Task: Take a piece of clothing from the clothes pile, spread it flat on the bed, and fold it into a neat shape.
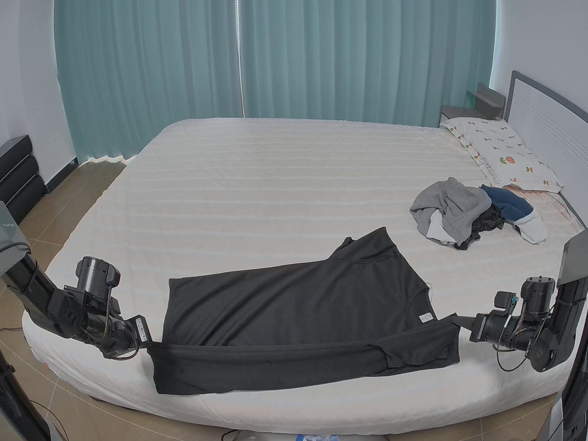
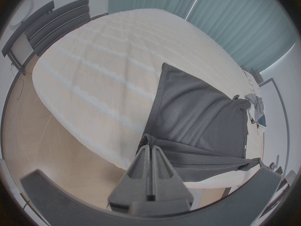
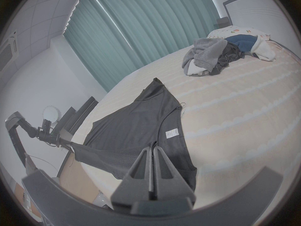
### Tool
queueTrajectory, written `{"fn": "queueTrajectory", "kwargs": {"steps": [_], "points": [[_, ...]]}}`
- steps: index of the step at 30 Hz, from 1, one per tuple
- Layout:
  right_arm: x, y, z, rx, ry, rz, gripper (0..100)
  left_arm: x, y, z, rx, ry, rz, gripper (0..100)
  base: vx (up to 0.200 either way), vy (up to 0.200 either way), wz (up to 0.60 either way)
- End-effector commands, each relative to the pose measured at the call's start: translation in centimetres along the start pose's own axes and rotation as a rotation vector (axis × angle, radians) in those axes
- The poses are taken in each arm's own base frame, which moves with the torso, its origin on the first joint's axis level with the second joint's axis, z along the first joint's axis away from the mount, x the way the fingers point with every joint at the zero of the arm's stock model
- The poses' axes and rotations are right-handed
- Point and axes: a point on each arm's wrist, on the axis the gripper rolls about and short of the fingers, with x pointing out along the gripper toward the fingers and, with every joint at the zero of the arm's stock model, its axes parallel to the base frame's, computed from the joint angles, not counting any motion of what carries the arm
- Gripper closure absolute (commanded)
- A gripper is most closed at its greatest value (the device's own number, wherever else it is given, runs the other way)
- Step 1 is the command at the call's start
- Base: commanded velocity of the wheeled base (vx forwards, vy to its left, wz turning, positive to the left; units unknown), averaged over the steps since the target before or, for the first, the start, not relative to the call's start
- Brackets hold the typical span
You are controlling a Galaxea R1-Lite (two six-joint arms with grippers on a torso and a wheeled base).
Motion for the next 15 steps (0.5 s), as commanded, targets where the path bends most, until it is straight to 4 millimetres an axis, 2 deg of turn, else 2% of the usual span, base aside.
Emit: {"fn": "queueTrajectory", "kwargs": {"steps": [1, 5, 10, 15], "points": [[2.4, -0.3, -1.0, 0.03, 0.007, -0.011, 100, 1.7, 0.0, 0.1, -0.011, 0.034, 0.018, 100, 0.0, 0.0, 0.0], [3.1, -0.5, -1.0, 0.037, -0.005, -0.04, 100, 2.5, -0.2, 0.6, -0.046, 0.027, 0.0, 100, 0.0, 0.0, 0.0], [4.2, -0.9, -0.9, 0.069, -0.021, -0.04, 100, 4.8, -0.2, 0.8, -0.087, 0.008, 0.0, 100, 0.0, 0.0, 0.0], [5.4, -1.4, -0.4, 0.119, -0.066, -0.068, 100, 5.5, -0.1, 0.9, -0.106, -0.001, -0.003, 100, 0.0, 0.0, 0.0]]}}
